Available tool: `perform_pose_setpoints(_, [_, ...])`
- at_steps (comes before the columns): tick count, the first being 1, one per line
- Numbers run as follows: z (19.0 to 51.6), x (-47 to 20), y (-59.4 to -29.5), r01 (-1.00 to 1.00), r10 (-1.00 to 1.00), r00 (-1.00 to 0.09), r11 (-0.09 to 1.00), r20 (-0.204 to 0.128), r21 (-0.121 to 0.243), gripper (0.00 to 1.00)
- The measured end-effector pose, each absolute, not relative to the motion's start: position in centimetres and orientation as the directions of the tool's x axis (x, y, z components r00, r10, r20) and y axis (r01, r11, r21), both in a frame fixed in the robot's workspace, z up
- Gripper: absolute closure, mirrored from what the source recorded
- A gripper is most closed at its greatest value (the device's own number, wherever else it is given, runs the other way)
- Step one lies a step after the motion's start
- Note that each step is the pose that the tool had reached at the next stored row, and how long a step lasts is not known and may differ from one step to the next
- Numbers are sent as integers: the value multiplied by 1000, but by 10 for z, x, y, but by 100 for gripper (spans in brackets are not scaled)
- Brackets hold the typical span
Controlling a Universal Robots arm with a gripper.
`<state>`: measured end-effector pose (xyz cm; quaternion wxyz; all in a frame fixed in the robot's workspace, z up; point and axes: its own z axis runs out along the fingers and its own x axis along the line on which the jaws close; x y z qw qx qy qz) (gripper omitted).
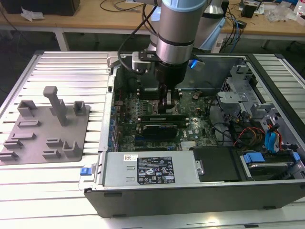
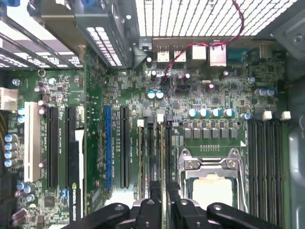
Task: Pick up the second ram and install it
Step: 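Insert the second ram into the second slot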
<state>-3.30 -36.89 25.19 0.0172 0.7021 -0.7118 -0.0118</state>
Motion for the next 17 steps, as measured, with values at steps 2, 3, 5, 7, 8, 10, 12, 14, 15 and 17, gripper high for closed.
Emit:
perform_pose_setpoints(2, [252, -27, -369, -999, -1000, -14, 14, 8, 41, 83])
perform_pose_setpoints(3, [252, -23, -369, -999, -1000, -13, 14, 8, 41, 83])
perform_pose_setpoints(5, [252, -22, -369, -999, -1000, -14, 14, 8, 41, 83])
perform_pose_setpoints(7, [252, -21, -369, -999, -1000, -14, 14, 8, 41, 84])
perform_pose_setpoints(8, [252, -20, -369, -999, -1000, -14, 14, 8, 41, 84])
perform_pose_setpoints(10, [252, -19, -369, -999, -1000, -14, 14, 8, 41, 92])
perform_pose_setpoints(12, [252, -19, -369, -999, -1000, -14, 14, 8, 33, 92])
perform_pose_setpoints(14, [251, -19, -369, -1000, -1000, -14, 14, 8, 26, 92])
perform_pose_setpoints(15, [251, -19, -369, -1000, -1000, -14, 14, 8, 26, 92])
perform_pose_setpoints(17, [251, -20, -369, -1000, -1000, -14, 14, 8, 24, 92])
